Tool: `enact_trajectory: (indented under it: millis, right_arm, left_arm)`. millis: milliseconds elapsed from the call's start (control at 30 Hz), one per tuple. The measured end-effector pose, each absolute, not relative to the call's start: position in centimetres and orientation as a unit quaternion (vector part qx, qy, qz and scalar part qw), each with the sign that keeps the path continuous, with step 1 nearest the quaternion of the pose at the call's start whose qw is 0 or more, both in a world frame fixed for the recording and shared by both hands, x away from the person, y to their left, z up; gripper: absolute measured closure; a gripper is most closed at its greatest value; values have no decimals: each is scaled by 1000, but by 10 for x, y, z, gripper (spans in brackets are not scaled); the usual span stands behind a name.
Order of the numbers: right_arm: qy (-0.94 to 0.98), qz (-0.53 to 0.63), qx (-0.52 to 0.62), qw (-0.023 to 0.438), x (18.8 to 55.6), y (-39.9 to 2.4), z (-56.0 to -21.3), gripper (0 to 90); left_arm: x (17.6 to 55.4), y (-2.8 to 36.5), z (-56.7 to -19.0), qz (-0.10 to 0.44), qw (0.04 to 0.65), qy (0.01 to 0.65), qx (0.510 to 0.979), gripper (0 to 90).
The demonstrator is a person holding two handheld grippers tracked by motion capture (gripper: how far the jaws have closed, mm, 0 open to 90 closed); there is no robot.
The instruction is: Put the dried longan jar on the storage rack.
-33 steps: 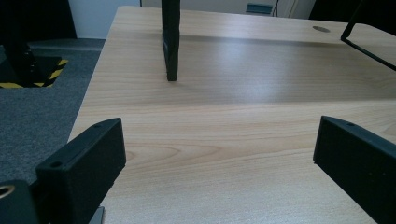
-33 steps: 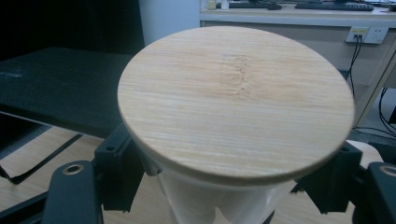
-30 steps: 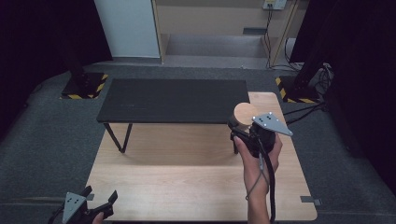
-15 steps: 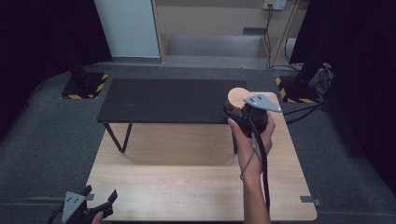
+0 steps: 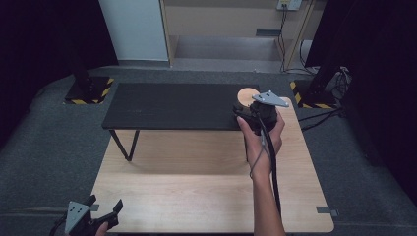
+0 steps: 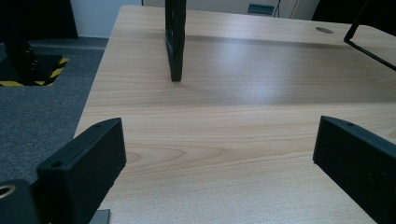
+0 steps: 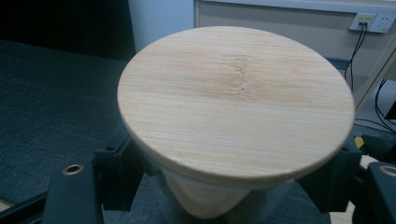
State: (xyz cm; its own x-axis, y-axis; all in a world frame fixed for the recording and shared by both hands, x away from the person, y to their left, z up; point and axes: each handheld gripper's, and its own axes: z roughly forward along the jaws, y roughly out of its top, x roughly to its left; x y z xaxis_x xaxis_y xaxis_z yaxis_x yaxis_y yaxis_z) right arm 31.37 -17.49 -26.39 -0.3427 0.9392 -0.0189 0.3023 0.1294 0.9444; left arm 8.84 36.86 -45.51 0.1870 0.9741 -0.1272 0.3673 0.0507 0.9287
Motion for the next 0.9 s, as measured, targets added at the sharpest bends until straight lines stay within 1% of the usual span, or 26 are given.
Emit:
enact_trajectory:
  millis: [400, 833, 867, 900]
  right_arm:
    - [679, 463, 467, 327, 332, -173, -262, 256]
    - [680, 461, 466, 328, 336, -171, -263, 256]
    - [680, 462, 466, 328, 336, -171, -264, 254]
    - [678, 465, 466, 325, 336, -172, -264, 233]
  left_arm:
    - [89, 370, -456, 321, 471, 552, 609, 12]
    - [89, 373, -457, 322, 472, 555, 605, 13]
    - [88, 373, -457, 321, 472, 555, 605, 13]
    - [88, 373, -457, 321, 472, 555, 605, 13]
